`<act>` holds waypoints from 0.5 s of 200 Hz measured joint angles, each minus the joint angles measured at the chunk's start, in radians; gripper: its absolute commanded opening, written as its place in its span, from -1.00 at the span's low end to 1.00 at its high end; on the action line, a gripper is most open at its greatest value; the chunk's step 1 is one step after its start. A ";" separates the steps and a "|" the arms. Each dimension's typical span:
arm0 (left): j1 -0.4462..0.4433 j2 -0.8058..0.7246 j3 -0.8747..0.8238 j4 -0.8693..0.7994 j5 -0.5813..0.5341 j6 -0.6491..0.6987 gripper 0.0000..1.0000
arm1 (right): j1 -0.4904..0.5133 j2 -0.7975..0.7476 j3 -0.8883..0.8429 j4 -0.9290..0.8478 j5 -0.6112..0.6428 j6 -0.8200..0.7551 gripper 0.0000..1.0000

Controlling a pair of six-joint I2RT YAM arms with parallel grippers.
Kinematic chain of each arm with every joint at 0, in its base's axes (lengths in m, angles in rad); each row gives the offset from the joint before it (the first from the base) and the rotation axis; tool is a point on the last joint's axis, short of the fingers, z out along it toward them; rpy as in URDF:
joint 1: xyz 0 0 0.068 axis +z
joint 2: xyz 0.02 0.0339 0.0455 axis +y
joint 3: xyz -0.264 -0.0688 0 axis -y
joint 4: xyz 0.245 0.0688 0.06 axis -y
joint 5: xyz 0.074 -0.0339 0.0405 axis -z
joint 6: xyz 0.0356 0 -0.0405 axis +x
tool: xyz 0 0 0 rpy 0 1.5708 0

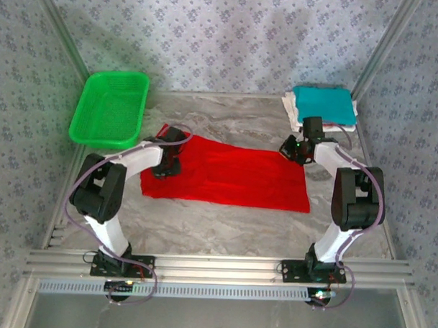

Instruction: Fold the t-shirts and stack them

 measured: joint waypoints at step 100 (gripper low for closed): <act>0.018 -0.115 0.106 -0.084 0.064 0.045 -1.00 | -0.016 0.000 0.000 -0.012 0.001 -0.001 -0.86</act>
